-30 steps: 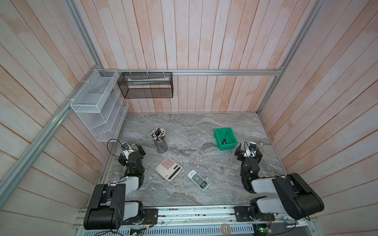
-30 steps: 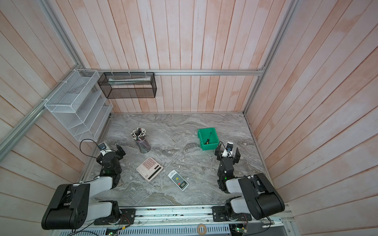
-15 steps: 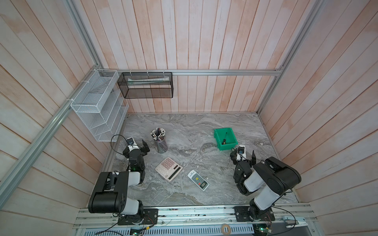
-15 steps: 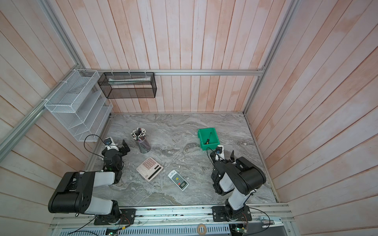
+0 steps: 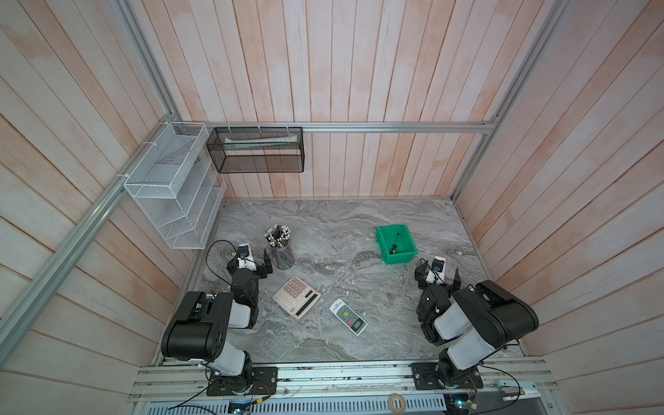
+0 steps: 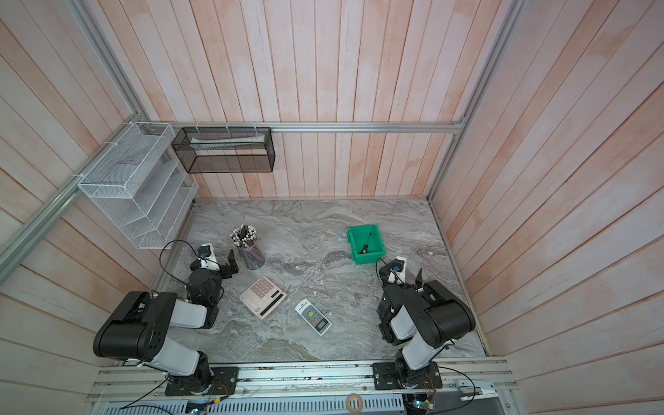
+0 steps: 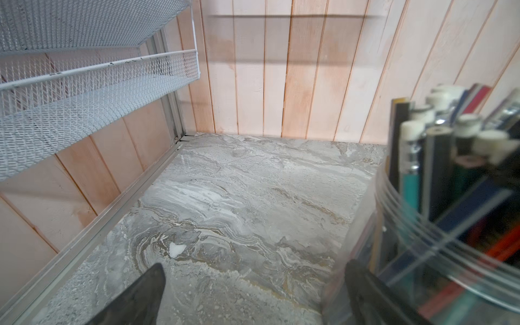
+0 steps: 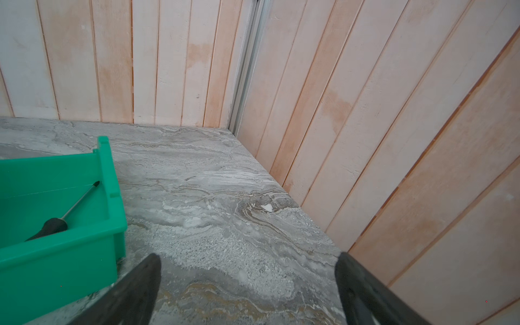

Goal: Put the screwdriver in the bin
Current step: Reset both arms

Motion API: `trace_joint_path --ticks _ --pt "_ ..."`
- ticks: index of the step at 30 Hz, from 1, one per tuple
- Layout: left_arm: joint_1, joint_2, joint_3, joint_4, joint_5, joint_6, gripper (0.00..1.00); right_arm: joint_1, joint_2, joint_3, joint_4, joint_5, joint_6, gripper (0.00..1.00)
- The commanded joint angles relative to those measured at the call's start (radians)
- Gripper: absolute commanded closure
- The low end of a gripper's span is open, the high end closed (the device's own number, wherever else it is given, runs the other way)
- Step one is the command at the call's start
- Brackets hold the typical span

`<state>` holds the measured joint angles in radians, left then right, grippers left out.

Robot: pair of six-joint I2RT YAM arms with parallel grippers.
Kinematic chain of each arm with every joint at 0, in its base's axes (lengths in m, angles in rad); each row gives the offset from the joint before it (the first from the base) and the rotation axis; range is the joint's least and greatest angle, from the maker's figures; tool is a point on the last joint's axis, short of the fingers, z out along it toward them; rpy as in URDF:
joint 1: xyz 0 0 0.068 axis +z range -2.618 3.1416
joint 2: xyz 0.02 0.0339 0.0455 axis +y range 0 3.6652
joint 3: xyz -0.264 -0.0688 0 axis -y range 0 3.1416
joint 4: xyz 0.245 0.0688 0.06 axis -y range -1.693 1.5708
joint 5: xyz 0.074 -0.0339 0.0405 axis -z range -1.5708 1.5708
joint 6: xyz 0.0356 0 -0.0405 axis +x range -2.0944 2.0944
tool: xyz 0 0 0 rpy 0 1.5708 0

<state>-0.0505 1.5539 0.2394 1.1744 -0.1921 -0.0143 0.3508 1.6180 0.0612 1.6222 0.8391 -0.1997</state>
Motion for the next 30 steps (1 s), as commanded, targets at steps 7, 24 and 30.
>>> trace_joint_path --ticks 7,24,30 --pt "0.012 -0.009 0.023 -0.013 0.035 0.011 0.0 -0.257 -0.036 0.124 -0.192 -0.474 0.222 0.02" --pt "0.078 -0.012 0.055 -0.082 0.17 -0.021 0.0 -0.269 -0.072 0.139 -0.284 -0.505 0.252 0.02" --pt "0.07 -0.012 0.055 -0.081 0.157 -0.016 0.0 -0.269 -0.07 0.137 -0.277 -0.505 0.252 0.02"
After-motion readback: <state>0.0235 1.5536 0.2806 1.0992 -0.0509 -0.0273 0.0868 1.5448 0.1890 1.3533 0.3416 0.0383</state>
